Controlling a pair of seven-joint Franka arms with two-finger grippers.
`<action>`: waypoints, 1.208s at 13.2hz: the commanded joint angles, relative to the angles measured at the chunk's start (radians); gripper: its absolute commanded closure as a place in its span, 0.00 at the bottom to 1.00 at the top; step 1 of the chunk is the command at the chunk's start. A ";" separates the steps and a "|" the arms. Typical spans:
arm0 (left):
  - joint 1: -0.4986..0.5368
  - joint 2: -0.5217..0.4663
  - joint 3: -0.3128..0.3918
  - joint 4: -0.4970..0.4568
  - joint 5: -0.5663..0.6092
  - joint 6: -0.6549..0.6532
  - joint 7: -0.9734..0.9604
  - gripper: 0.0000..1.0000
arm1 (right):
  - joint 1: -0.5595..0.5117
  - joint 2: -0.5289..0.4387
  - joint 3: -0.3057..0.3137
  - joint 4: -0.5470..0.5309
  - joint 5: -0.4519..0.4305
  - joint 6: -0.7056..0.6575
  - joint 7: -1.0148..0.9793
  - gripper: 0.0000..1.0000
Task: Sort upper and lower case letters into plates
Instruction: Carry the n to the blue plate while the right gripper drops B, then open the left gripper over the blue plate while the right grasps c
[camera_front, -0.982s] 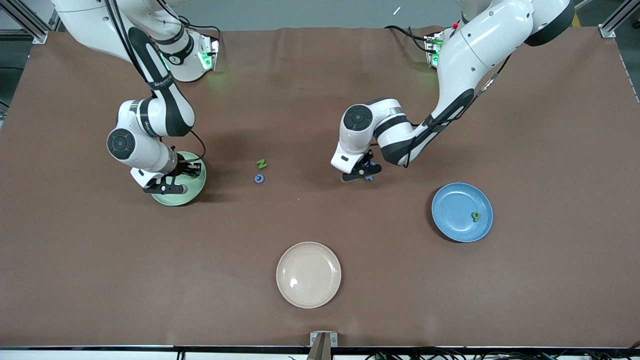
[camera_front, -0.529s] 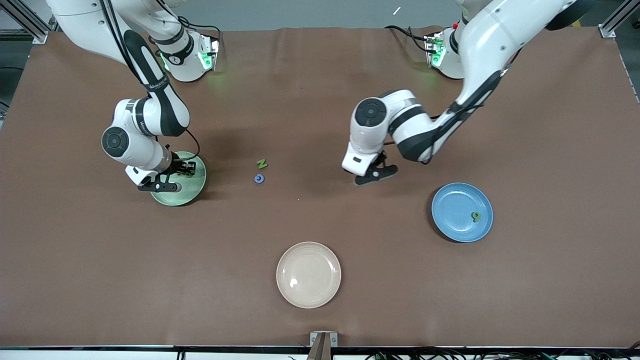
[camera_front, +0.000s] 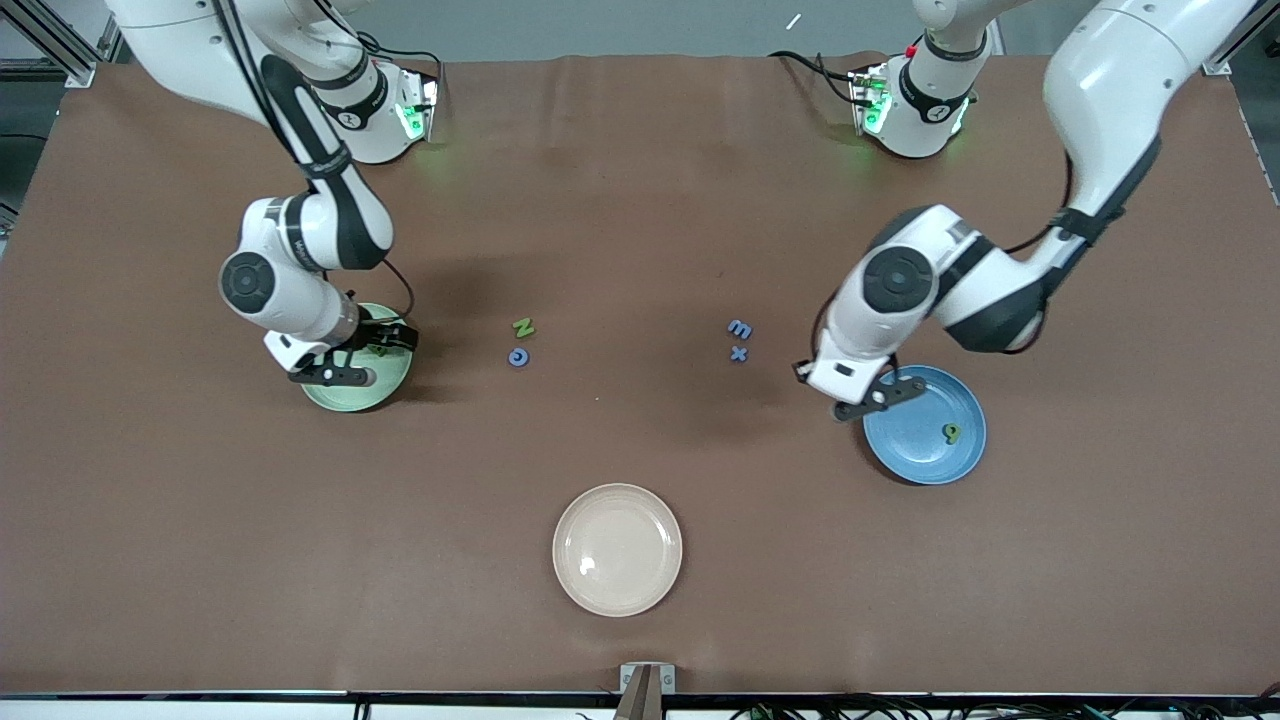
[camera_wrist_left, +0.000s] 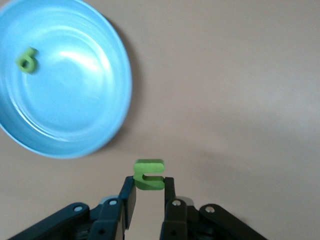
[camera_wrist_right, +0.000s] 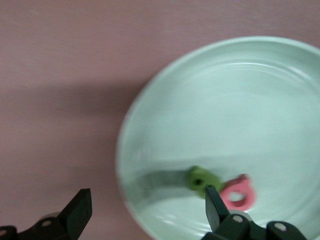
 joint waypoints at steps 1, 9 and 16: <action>0.085 0.004 -0.014 -0.030 0.065 -0.007 0.069 0.96 | 0.125 -0.006 -0.001 0.047 -0.006 -0.006 0.200 0.00; 0.216 0.080 0.021 -0.080 0.222 0.067 0.195 0.96 | 0.272 0.164 -0.002 0.179 -0.001 0.102 0.411 0.03; 0.216 0.096 0.096 -0.107 0.225 0.118 0.286 0.95 | 0.311 0.198 -0.002 0.178 -0.001 0.143 0.466 0.25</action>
